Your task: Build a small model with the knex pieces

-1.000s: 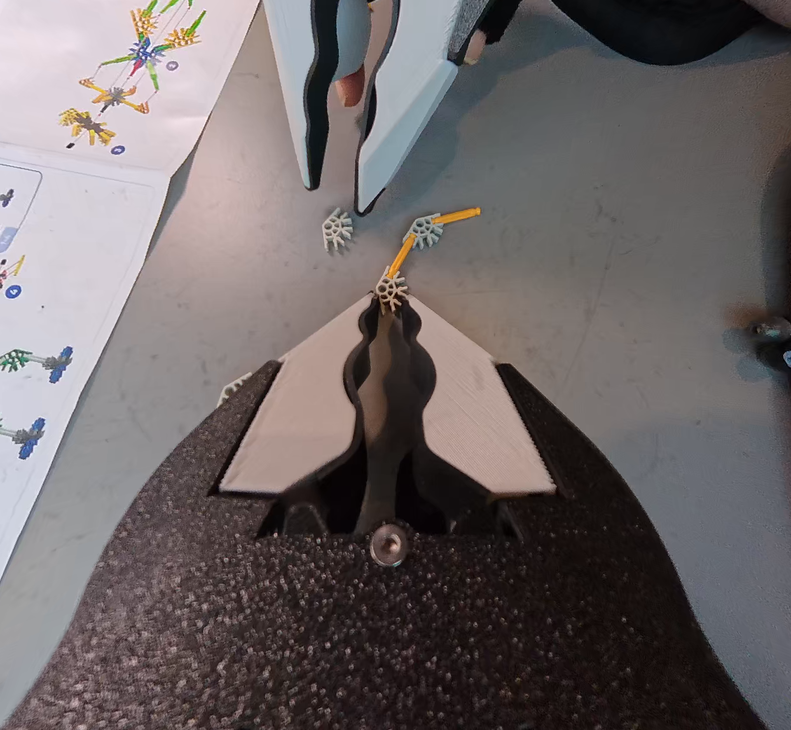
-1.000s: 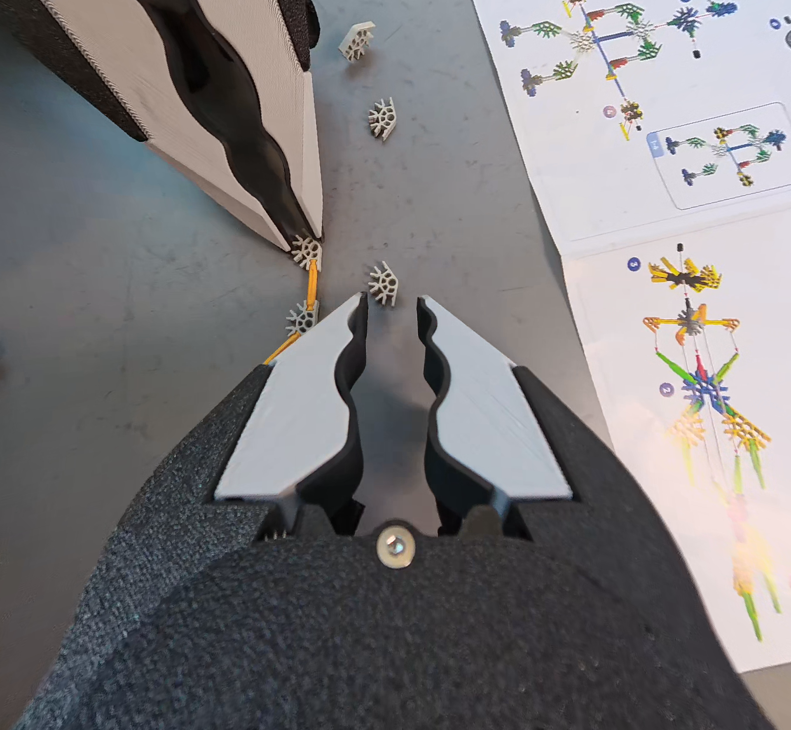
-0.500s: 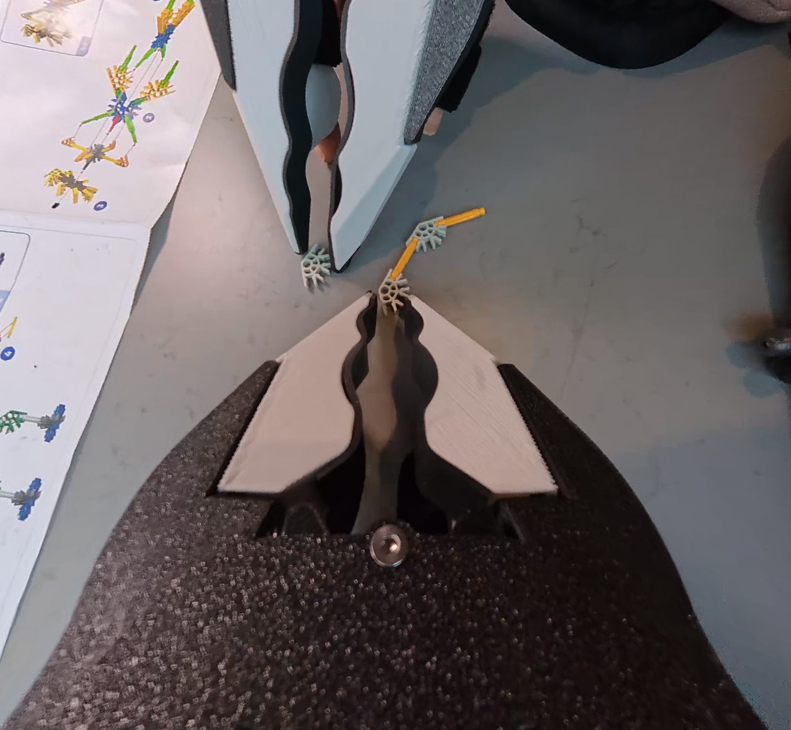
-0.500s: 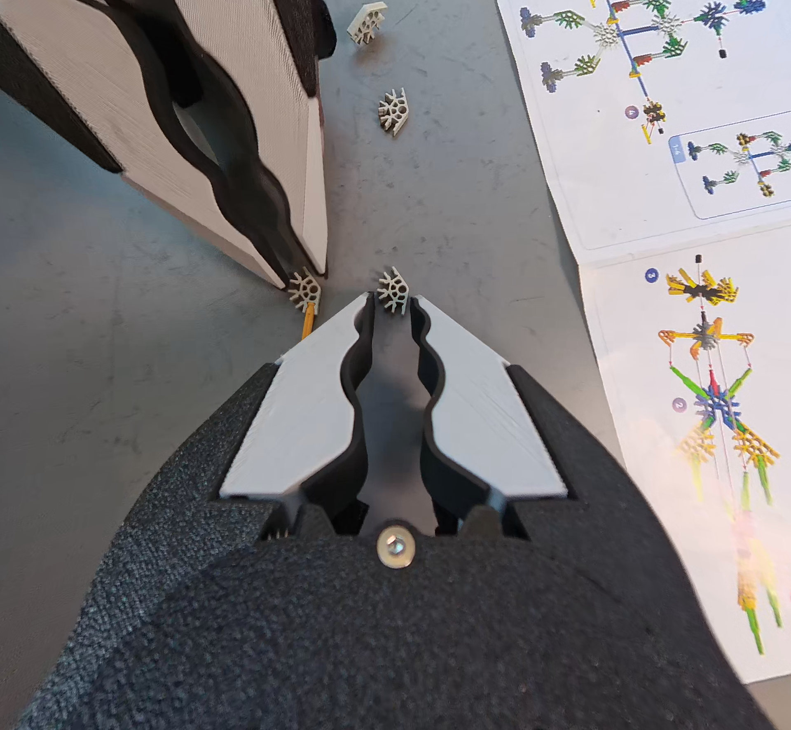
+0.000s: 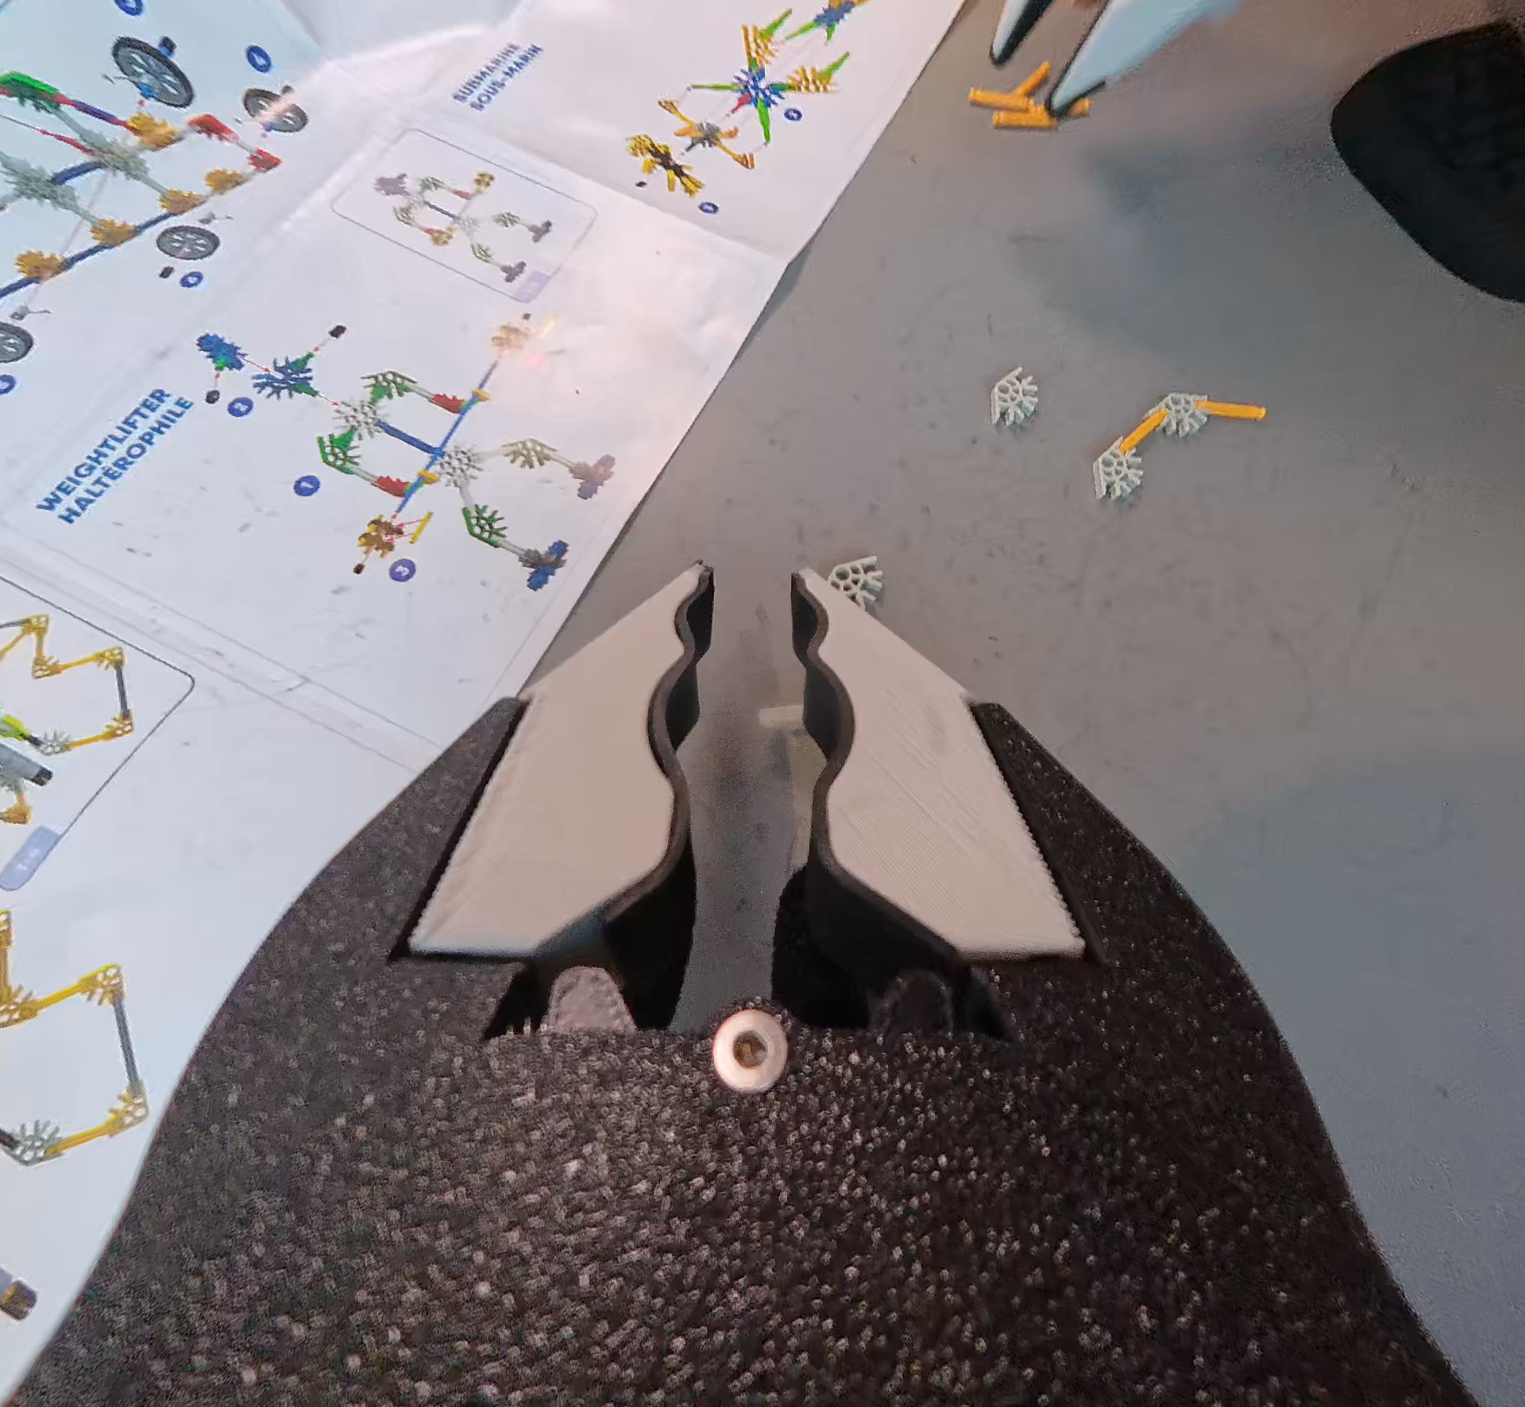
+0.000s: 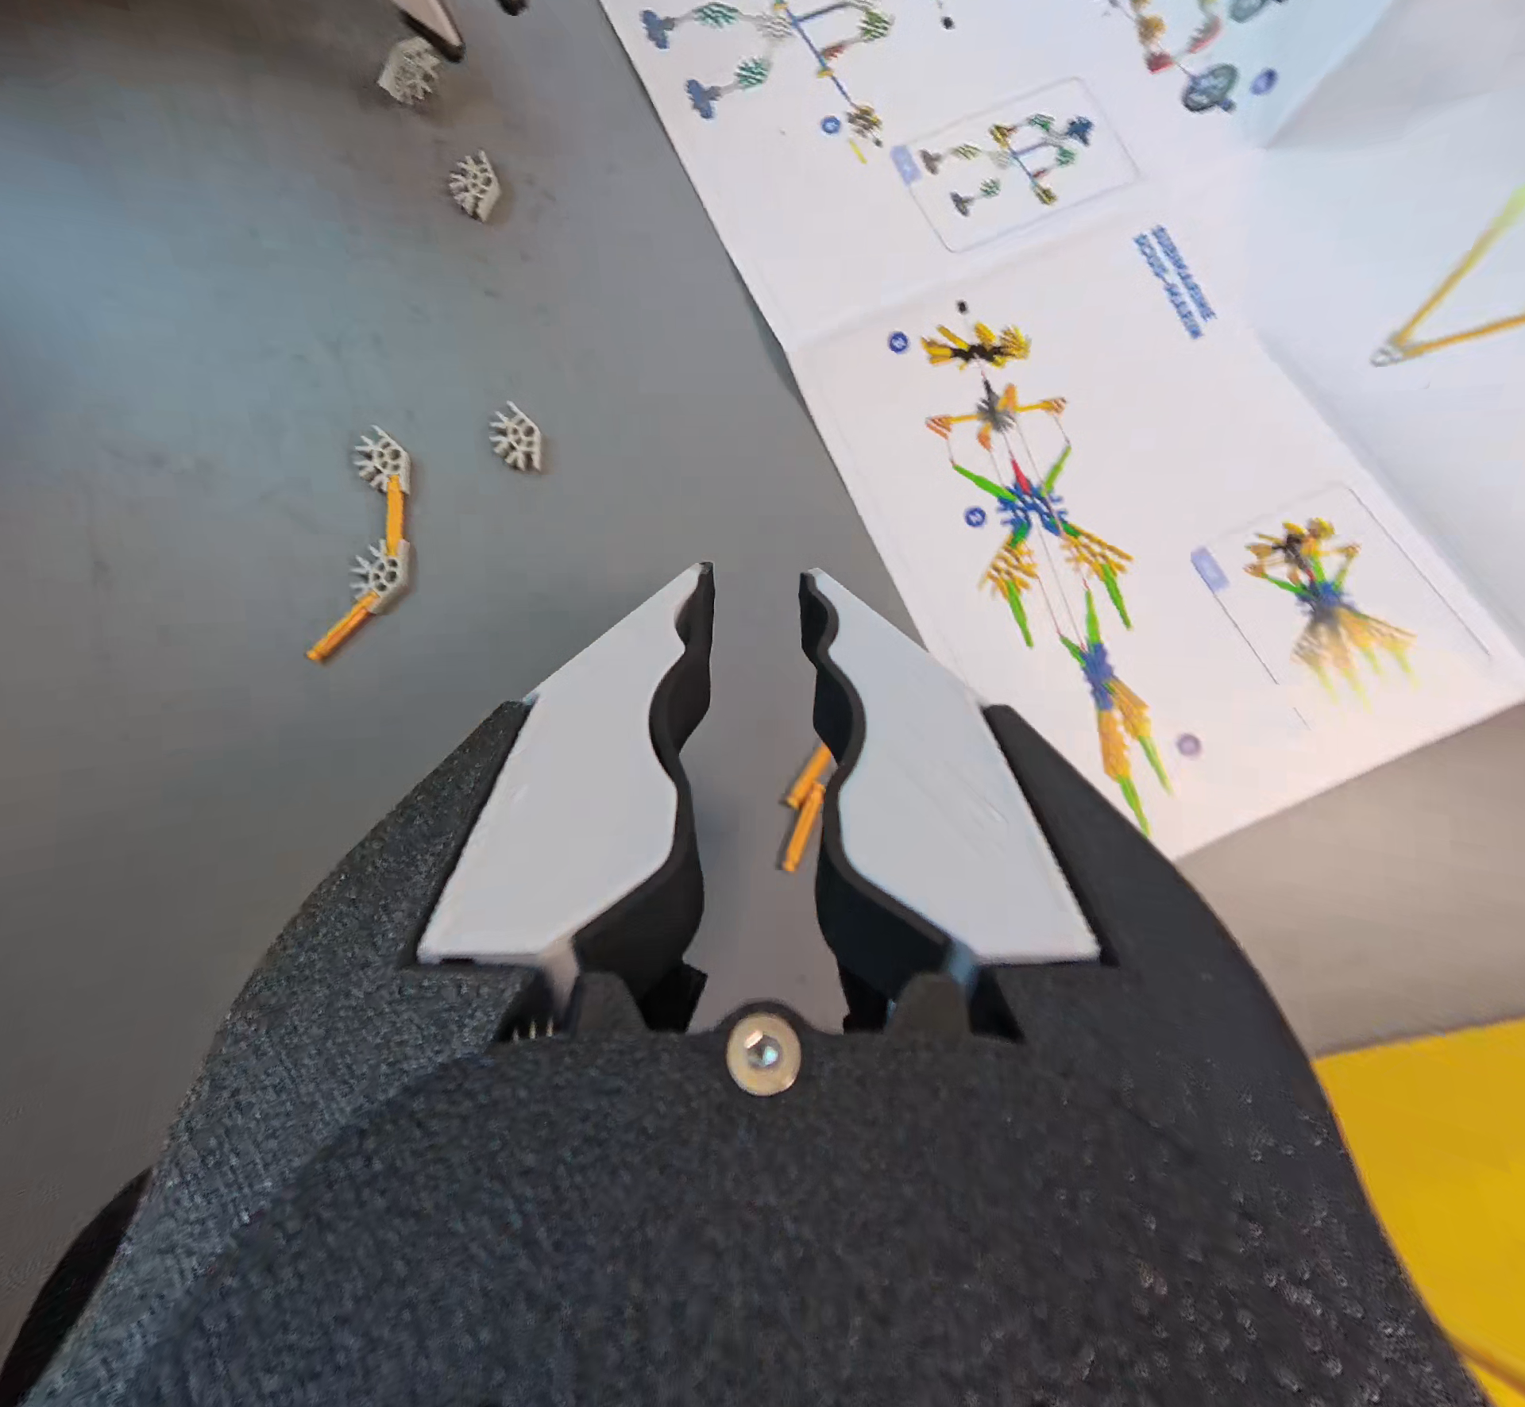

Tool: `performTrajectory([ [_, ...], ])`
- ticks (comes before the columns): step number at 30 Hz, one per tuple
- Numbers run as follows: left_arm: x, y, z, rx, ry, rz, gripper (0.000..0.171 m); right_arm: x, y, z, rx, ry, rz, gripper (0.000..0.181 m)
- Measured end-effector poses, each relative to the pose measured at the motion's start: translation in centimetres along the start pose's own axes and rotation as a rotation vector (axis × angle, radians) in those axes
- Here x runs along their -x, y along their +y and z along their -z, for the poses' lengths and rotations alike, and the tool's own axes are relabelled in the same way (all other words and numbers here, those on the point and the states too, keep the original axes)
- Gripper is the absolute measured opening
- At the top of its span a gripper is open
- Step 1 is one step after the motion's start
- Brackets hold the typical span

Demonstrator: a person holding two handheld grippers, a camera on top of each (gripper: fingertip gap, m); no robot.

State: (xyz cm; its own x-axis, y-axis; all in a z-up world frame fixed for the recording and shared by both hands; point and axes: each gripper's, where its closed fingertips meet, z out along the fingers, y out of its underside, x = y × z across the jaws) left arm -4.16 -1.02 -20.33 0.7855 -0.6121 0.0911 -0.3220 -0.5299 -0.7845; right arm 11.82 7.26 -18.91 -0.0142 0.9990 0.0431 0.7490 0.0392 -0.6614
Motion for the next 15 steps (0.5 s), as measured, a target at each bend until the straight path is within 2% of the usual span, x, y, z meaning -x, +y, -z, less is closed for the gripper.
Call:
performTrajectory([
  [3, -0.5, 1.1, -0.3, 0.067, 0.011, -0.065, 0.020, -1.3, 2.7, 1.5, 0.067, -0.010, -0.030, 0.019],
  [7, -1.1, 1.5, -0.9, 0.082, 0.039, -0.069, 0.021, -2.2, 5.9, 2.4, 0.172, -0.006, -0.035, 0.017],
  [15, -0.7, 0.9, -1.2, 0.043, -0.005, -0.083, 0.021, -1.3, 5.4, 0.6, 0.191, -0.012, 0.017, 0.012],
])
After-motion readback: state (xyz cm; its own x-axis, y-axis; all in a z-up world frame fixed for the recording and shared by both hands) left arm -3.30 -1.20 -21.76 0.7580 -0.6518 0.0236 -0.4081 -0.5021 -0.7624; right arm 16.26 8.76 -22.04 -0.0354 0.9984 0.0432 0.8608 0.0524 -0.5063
